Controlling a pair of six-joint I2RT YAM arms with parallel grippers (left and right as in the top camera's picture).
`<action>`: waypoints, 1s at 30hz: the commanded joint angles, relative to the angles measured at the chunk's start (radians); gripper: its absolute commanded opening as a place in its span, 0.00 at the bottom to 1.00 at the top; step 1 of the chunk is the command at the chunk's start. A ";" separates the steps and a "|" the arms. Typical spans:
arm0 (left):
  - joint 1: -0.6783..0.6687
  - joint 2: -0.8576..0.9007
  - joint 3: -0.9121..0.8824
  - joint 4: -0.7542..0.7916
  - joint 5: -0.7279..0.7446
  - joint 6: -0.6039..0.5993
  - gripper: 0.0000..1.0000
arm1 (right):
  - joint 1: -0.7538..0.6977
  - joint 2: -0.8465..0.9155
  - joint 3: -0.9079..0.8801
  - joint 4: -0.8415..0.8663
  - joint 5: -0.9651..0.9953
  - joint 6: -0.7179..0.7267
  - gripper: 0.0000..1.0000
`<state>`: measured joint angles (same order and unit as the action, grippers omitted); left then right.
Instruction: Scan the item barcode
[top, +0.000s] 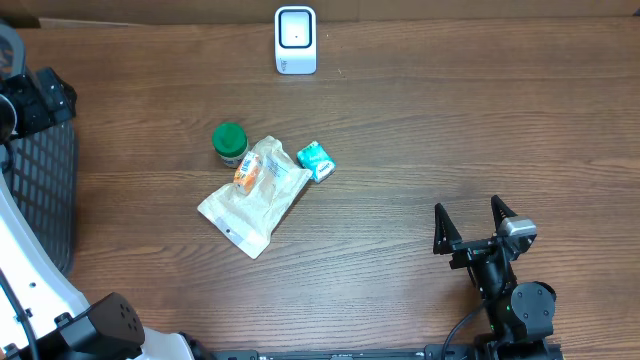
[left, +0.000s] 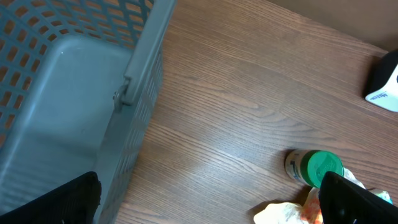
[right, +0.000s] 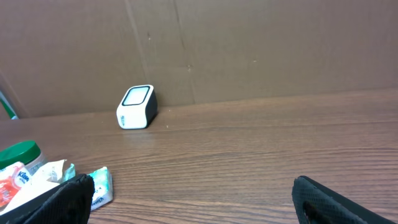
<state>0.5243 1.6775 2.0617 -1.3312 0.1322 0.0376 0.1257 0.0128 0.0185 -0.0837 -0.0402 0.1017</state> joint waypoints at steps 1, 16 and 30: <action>-0.001 0.003 0.009 0.000 0.018 0.027 1.00 | -0.003 -0.008 -0.010 0.008 -0.049 0.003 1.00; -0.001 0.003 0.009 0.001 0.018 0.027 1.00 | -0.002 0.472 0.616 -0.305 -0.388 0.002 1.00; -0.001 0.003 0.009 0.001 0.018 0.027 1.00 | 0.291 1.349 1.398 -0.719 -0.483 0.093 1.00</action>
<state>0.5243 1.6806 2.0617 -1.3319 0.1429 0.0376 0.3397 1.2877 1.3502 -0.8089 -0.5591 0.1295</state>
